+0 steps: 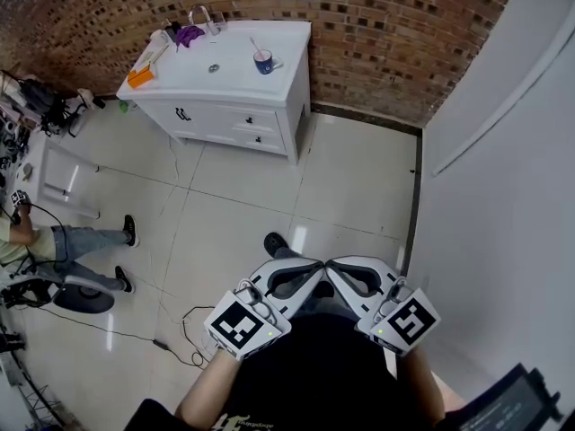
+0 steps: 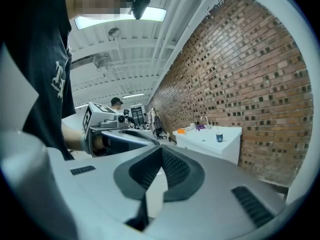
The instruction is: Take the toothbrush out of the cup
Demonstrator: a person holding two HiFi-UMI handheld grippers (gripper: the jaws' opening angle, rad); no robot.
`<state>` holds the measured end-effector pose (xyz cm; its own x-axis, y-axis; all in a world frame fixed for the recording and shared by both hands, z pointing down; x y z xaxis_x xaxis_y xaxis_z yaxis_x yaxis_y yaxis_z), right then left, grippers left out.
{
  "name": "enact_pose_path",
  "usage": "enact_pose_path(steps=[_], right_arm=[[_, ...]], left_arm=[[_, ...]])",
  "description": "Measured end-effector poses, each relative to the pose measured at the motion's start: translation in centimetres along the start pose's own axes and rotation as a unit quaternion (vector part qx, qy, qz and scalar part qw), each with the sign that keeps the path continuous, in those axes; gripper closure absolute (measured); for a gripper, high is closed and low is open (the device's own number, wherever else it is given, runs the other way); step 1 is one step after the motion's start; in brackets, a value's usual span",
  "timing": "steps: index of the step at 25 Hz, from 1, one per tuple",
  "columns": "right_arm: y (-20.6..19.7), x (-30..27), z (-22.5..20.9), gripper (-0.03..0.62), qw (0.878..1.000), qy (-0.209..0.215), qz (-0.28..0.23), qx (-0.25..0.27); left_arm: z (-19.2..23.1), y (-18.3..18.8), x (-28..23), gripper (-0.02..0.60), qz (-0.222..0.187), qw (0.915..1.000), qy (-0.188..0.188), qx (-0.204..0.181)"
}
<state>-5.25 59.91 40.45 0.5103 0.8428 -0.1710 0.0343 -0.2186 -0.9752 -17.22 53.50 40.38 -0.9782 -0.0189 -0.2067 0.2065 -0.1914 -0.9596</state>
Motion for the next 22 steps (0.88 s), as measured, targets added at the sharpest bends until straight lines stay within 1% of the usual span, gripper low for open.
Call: enact_pose_path(steps=[5,8,12,14,18,22], right_arm=[[0.1,-3.3,-2.3,0.609,0.999,-0.016,0.005,0.027],[0.9,-5.3,-4.0,0.609,0.999,-0.03,0.012,0.036],[2.7,-7.9,-6.9,0.609,0.998,-0.044,0.021,0.031],[2.8,-9.0,-7.9,0.609,0.998,-0.049,0.027,0.023],[2.2,-10.7,-9.7,0.609,0.997,-0.052,0.05,-0.017],[2.2,-12.9,-11.2,0.609,0.996,-0.04,0.073,-0.023]], left_arm=[[4.4,-0.6,-0.9,0.581,-0.013,0.9997,-0.022,0.0],[7.3,0.0,-1.4,0.581,-0.016,0.9992,-0.037,0.006],[11.4,1.7,-2.6,0.581,-0.018,0.9984,-0.053,0.001],[13.0,1.7,-3.0,0.581,-0.018,0.998,-0.06,0.004],[15.4,1.1,-3.8,0.581,-0.011,0.9975,-0.065,0.028],[17.8,0.7,-3.9,0.581,-0.012,0.9965,-0.061,0.056]])
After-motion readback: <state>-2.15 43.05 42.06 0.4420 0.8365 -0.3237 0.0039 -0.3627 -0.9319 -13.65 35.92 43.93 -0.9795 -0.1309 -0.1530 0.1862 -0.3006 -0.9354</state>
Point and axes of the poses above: the fingertips, and each gripper's own axes: x backward along the fingers, z to its left, y out of its top, the point moved 8 cm from there along x, backward along the fingers, and after that the axes turned 1 degree about -y, right-handed, at the moved point
